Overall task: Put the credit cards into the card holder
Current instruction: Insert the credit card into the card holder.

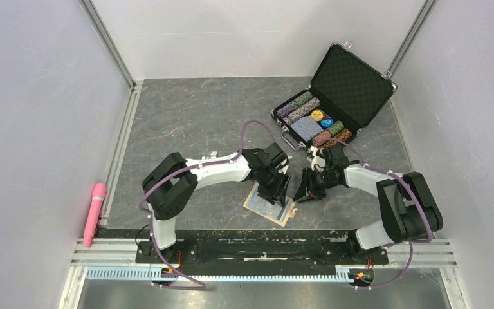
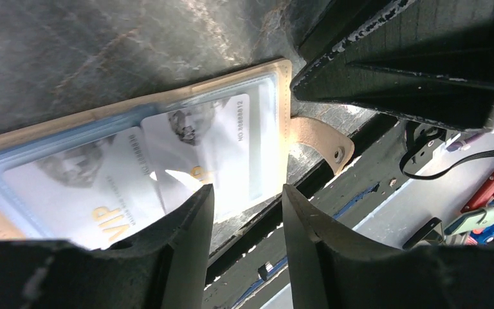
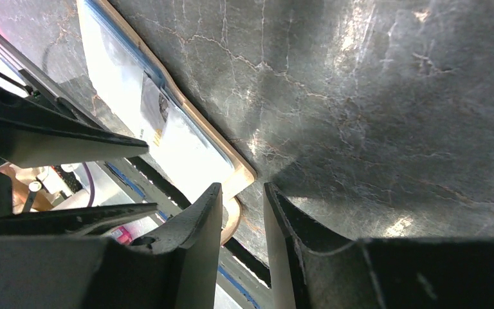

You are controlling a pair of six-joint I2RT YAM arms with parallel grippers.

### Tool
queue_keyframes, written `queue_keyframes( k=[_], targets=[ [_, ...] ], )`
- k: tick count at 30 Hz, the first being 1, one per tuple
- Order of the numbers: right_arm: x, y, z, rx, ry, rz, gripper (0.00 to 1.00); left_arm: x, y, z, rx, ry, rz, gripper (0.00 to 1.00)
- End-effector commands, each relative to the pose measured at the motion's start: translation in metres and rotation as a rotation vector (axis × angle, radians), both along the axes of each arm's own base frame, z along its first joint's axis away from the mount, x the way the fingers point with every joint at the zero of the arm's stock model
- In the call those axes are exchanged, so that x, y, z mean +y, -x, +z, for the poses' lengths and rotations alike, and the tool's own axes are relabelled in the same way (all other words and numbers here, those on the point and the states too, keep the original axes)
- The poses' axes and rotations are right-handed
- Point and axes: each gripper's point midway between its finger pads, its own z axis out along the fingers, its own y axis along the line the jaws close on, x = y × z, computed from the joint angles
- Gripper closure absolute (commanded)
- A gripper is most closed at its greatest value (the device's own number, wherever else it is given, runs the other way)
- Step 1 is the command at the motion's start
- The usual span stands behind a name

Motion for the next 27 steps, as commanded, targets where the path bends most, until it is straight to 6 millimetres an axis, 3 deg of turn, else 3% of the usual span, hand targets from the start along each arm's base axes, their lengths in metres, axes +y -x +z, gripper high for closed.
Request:
queue_keyframes(
  k=[1, 6, 12, 18, 27],
  targets=[
    [-0.003, 0.002, -0.008, -0.004, 0.032, 0.005, 0.67, 0.005, -0.019, 0.018, -0.055, 0.045, 0.086, 0.50],
    [-0.005, 0.005, -0.009, -0.002, 0.036, 0.004, 0.67, 0.023, -0.025, 0.002, -0.077, -0.057, 0.089, 0.51],
    [-0.005, 0.004, -0.010, -0.003, 0.037, 0.005, 0.68, 0.031, -0.021, -0.020, -0.051, -0.121, 0.069, 0.53],
    [-0.004, 0.003, -0.010, -0.002, 0.037, 0.004, 0.68, 0.011, -0.006, -0.019, 0.007, -0.051, 0.025, 0.55],
    [-0.003, 0.000, -0.008, -0.004, 0.034, 0.002, 0.71, -0.023, 0.010, 0.000, 0.030, 0.016, -0.061, 0.57]
  ],
)
